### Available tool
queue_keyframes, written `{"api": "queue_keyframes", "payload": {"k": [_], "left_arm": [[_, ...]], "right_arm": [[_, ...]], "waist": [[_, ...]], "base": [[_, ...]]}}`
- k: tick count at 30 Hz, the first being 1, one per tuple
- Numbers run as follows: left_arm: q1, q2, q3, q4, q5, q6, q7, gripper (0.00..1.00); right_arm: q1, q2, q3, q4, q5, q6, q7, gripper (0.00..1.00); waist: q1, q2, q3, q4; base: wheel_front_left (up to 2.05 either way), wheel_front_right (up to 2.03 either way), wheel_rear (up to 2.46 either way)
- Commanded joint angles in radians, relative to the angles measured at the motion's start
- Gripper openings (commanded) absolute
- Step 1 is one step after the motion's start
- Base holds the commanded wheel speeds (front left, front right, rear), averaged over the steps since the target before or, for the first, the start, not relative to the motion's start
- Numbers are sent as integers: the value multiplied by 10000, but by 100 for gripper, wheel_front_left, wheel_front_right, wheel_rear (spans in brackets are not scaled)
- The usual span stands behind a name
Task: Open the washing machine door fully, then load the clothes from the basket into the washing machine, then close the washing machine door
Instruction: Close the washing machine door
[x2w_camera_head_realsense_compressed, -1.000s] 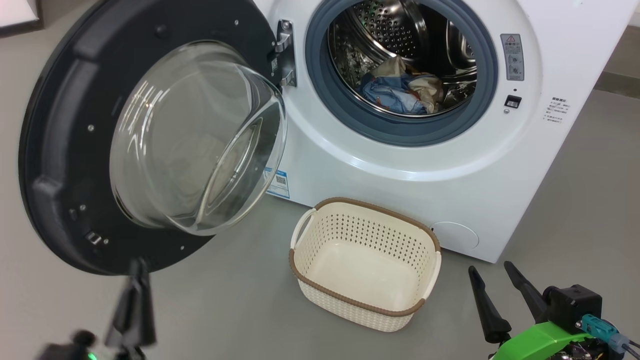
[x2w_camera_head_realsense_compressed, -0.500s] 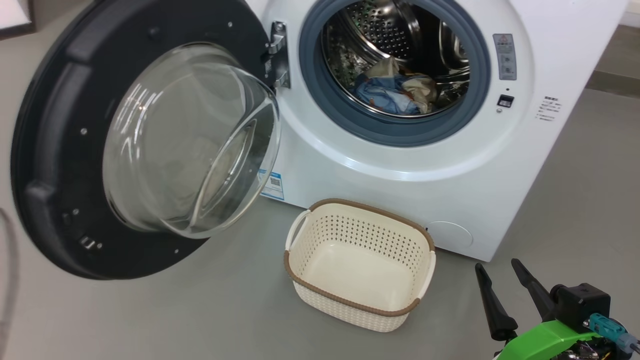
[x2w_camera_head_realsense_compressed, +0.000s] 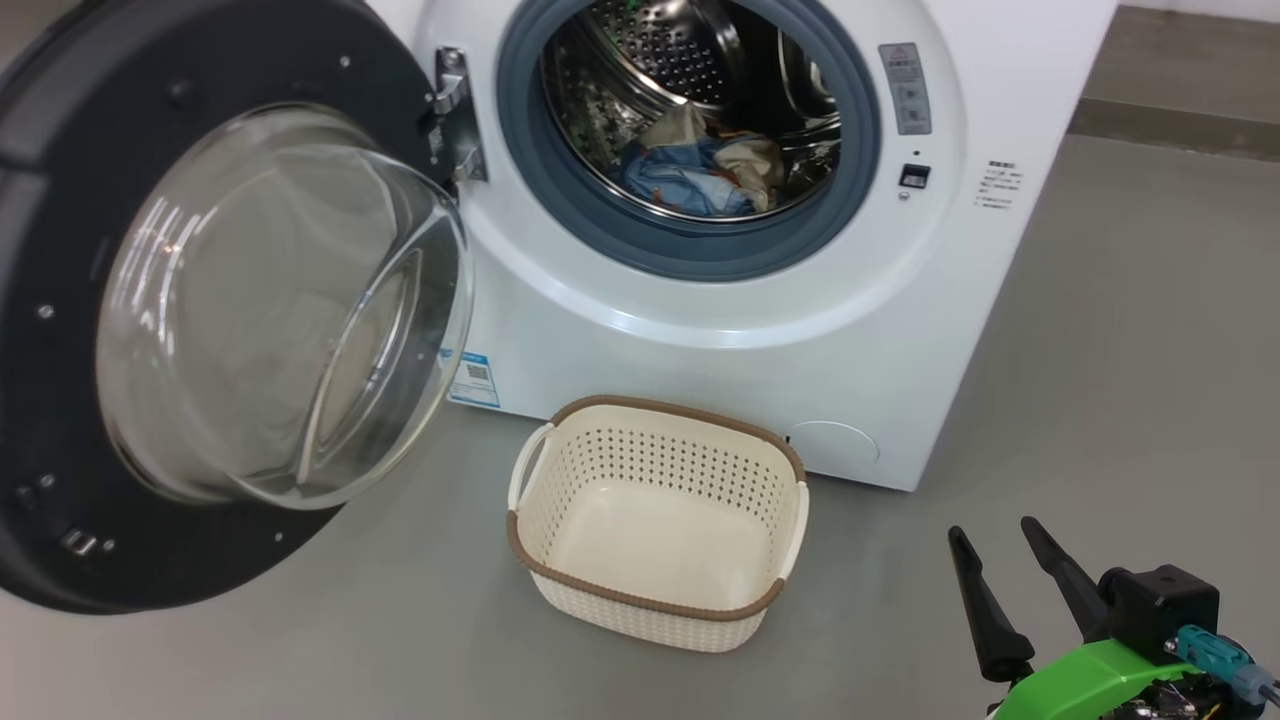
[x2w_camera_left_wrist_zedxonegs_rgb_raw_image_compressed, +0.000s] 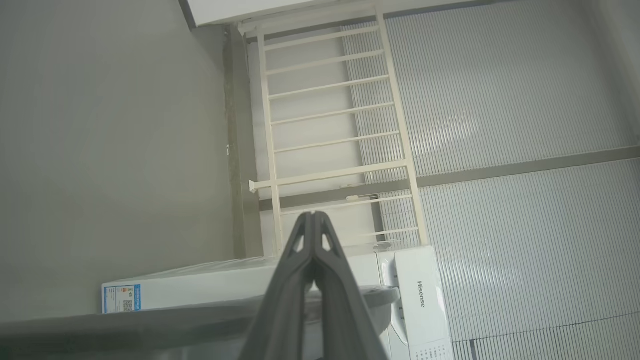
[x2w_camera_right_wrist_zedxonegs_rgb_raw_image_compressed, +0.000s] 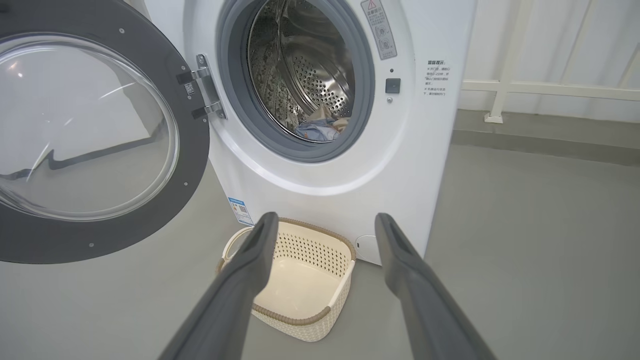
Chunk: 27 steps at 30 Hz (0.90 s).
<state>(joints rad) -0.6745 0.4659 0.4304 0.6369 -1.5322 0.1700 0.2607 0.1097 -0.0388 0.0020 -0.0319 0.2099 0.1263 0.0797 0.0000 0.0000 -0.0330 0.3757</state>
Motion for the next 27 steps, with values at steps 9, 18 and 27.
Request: {"api": "queue_keyframes", "payload": {"k": [9,18,27], "left_arm": [[-75,873,186,1230,30,-169,315,0],[140,908,-26,2027,126,-422,749,0],[183,754,-256,2248,60,-887,1445,0]], "right_arm": [[-244,-114,202,-443,-193,44,308,100],[-317,-114,207,-513,-191,44,464,100],[-405,-114,191,-458,-198,44,549,100]], "waist": [[0,0,178,-346],[0,0,315,-409],[0,0,377,-362]], "base": [[0,0,0],[0,0,0],[0,0,0]]}}
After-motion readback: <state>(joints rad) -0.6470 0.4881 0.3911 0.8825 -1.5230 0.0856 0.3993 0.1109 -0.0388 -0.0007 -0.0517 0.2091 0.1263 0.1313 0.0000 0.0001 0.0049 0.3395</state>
